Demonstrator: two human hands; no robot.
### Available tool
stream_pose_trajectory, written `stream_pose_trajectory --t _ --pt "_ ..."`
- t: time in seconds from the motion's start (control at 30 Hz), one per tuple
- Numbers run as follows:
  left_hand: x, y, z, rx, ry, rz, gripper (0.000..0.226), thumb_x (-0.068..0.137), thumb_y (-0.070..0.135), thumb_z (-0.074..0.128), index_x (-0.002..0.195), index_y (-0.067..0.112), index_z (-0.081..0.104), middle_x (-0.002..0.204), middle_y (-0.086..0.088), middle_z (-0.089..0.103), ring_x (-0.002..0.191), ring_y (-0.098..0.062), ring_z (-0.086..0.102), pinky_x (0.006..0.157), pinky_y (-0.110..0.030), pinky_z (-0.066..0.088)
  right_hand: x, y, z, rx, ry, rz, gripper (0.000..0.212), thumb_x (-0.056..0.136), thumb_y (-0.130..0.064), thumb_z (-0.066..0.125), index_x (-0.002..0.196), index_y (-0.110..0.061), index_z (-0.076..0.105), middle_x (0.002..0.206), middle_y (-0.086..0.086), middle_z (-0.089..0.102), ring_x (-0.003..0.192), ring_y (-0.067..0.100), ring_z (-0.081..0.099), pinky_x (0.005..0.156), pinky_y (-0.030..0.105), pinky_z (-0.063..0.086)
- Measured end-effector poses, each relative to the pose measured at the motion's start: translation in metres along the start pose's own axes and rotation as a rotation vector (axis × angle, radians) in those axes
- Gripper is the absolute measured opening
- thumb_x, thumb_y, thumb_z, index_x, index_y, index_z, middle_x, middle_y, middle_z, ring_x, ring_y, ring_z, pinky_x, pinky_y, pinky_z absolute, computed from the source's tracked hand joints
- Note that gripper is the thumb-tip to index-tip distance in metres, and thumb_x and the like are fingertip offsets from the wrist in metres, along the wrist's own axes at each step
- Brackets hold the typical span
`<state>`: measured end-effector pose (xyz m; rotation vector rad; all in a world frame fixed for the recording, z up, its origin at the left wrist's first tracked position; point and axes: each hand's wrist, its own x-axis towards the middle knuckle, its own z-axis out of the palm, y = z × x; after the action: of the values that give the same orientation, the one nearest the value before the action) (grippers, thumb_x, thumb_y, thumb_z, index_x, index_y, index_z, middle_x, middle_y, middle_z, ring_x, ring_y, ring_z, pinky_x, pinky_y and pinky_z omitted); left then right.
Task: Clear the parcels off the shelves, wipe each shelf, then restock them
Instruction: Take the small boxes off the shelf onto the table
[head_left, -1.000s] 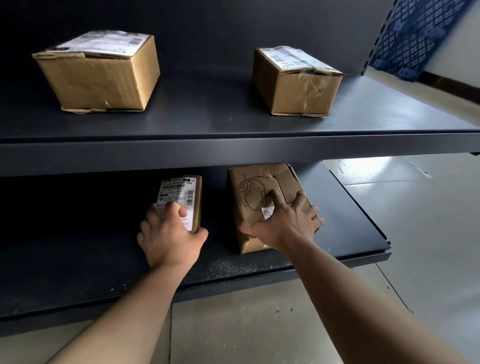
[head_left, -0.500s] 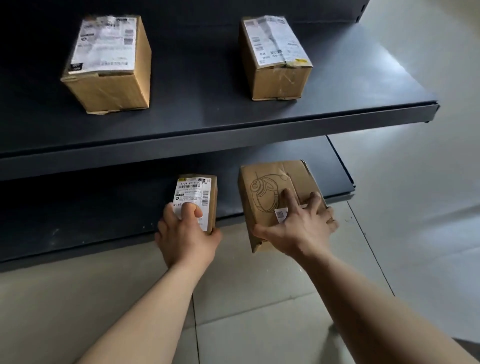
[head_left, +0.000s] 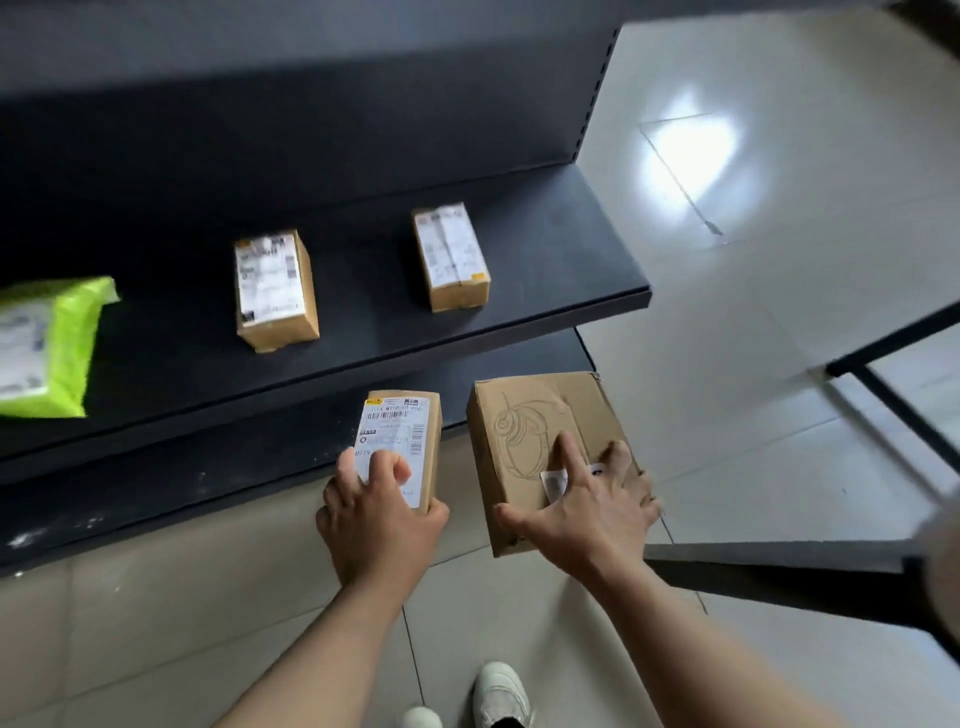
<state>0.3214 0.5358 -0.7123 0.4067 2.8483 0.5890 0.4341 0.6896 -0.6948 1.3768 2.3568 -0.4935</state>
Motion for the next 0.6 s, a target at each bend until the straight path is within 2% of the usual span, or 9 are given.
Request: stream_pose_trajectory --t 0.17,0.37,0.47,0.6 --pt "-0.017 0.043 -0.085 -0.011 0.016 0.101 0.051 0.061 0.039 0.077 0.09 0.032 0.036 0.129 0.0 0.035 0.103 -0.027 0.042 0.083 -0.033 0.032 -0.057 -0.003 -0.079 0.055 0.026 0.046 0.118 0.043 -0.093 0.042 0.145 -0.047 0.003 0.155 0.012 0.001 0.136 0.051 0.015 0.11 0.062 0.017" --pt "-0.043 0.09 -0.179 -0.036 0.022 0.166 0.049 0.063 0.044 0.078 0.091 0.033 0.039 0.142 -0.004 0.03 0.112 -0.03 0.043 0.091 -0.037 0.036 -0.129 -0.012 -0.175 0.13 0.111 0.076 0.121 0.039 -0.094 0.041 0.145 -0.049 0.001 0.156 0.012 0.0 0.136 0.051 0.014 0.108 0.061 0.015" --pt "-0.052 0.11 -0.221 -0.046 0.028 0.219 0.049 0.063 0.045 0.078 0.09 0.034 0.038 0.143 -0.004 0.029 0.112 -0.029 0.044 0.092 -0.038 0.036 -0.16 -0.015 -0.218 0.17 0.196 0.073 0.118 0.039 -0.093 0.042 0.142 -0.051 0.001 0.155 0.01 0.002 0.133 0.051 0.016 0.106 0.06 0.017" --pt "-0.064 0.139 -0.267 -0.069 0.055 0.299 0.05 0.062 0.044 0.079 0.092 0.031 0.041 0.143 -0.008 0.032 0.113 -0.033 0.044 0.091 -0.039 0.035 -0.194 -0.003 -0.266 0.199 0.255 0.118 0.121 0.041 -0.095 0.041 0.145 -0.049 -0.001 0.156 0.008 -0.001 0.137 0.052 0.01 0.108 0.063 0.011"
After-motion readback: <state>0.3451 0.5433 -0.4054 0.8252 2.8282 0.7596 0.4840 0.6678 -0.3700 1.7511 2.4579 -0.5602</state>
